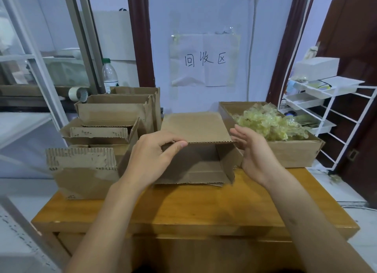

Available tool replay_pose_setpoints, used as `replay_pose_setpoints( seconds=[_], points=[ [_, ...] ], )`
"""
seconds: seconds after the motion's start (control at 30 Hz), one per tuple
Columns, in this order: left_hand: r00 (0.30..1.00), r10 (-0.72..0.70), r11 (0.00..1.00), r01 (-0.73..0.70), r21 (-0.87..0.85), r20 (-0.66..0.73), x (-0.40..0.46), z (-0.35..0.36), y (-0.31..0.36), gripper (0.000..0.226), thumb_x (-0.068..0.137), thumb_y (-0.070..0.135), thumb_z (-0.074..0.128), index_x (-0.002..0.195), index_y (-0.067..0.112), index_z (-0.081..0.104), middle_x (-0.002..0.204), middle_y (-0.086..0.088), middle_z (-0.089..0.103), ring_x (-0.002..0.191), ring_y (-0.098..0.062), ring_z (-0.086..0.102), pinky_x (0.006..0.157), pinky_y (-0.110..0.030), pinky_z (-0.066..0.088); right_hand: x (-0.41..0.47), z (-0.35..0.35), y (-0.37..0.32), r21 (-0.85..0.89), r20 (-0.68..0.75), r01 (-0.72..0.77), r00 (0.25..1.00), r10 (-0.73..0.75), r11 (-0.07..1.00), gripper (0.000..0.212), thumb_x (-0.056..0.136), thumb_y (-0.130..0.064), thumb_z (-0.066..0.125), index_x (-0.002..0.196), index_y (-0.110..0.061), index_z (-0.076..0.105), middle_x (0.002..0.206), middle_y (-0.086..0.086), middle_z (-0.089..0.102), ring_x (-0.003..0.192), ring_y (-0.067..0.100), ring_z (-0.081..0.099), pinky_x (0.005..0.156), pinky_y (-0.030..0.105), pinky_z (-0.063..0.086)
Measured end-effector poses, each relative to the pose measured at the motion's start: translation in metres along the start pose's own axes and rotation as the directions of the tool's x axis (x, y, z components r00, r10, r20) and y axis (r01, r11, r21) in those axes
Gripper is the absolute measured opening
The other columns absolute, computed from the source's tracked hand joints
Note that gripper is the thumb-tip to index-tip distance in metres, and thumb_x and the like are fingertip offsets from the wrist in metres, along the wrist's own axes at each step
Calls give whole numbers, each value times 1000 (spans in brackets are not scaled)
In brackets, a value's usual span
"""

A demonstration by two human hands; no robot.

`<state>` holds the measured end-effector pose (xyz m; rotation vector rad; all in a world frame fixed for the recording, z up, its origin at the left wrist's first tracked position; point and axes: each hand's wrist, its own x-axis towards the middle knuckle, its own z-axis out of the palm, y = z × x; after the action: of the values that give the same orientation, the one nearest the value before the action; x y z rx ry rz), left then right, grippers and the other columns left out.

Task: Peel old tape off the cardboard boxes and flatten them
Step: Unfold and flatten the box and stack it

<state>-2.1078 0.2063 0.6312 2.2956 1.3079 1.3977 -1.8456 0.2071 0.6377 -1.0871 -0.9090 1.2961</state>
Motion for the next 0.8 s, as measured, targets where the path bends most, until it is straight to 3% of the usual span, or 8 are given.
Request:
replay_pose_setpoints(
  seconds=[0.07, 0.17, 0.27, 0.33, 0.43, 0.6, 0.7, 0.8],
  points=[
    [1000, 1, 1000, -1, -1, -10, -2, -1, -2, 17, 97, 40, 67, 103, 32, 81, 98, 24, 73, 102, 0, 67, 87, -41, 59, 3, 3, -1, 43, 67, -55, 996, 52, 998, 31, 85, -35, 75, 112, -20, 76, 107, 0, 72, 100, 20, 60, 83, 35, 45],
    [1000, 10, 1000, -10, 3, 5, -5, 0, -1, 16, 96, 41, 68, 103, 35, 81, 98, 26, 73, 102, 0, 67, 88, -39, 60, 12, 2, 4, 15, 71, -107, 992, 105, 994, 65, 70, -33, 85, 131, -22, 69, 131, 4, 69, 117, 24, 58, 88, 37, 44],
    [999, -9, 999, 12, -44, 53, -6, -3, 0, 16, 97, 37, 70, 109, 35, 80, 109, 26, 72, 112, 1, 63, 96, -32, 57, 15, 4, 10, 7, 89, -120, 989, 118, 993, 53, 82, -17, 77, 133, -23, 64, 130, 7, 72, 114, 24, 66, 82, 37, 51],
    [997, -52, 987, 61, -151, 61, -5, -6, 1, 23, 99, 40, 65, 118, 35, 77, 127, 26, 65, 126, 5, 54, 106, -26, 45, 13, 3, 14, 63, 23, -128, 992, 127, 990, 45, 89, -10, 73, 128, -28, 59, 124, 4, 73, 110, 23, 68, 80, 36, 52],
    [979, -199, 940, 204, -274, 47, 4, -5, 0, 35, 100, 47, 59, 133, 40, 66, 145, 25, 53, 134, 7, 45, 114, -31, 36, 11, 0, 19, 63, 34, -143, 989, 141, 988, 40, 94, -15, 67, 132, -25, 64, 120, 0, 75, 103, 20, 68, 77, 35, 51],
    [873, -429, 864, 472, -178, 231, 8, 17, -14, 56, 104, 46, 58, 157, 38, 41, 163, 15, 36, 147, -8, 34, 121, -40, 31, 4, -8, 19, 185, -12, -205, 978, 211, 961, 18, 95, -14, 61, 110, -13, 70, 92, 5, 78, 89, 22, 69, 80, 33, 52],
    [873, -410, 869, 462, -176, 265, 0, 33, -19, 54, 105, 45, 57, 156, 36, 43, 164, 15, 35, 151, -9, 31, 121, -34, 26, 3, -17, 19, 249, -48, -214, 971, 232, 945, 23, 93, -10, 58, 114, -12, 68, 96, 9, 75, 94, 27, 67, 84, 37, 52],
    [849, -414, 884, 460, -77, 329, -6, 46, -19, 57, 105, 51, 53, 158, 38, 39, 168, 14, 25, 155, -13, 25, 123, -40, 22, 3, -26, 18, 258, -21, -221, 972, 234, 940, 26, 93, -8, 58, 118, -8, 66, 98, 13, 77, 99, 31, 69, 87, 41, 56]
  ],
)
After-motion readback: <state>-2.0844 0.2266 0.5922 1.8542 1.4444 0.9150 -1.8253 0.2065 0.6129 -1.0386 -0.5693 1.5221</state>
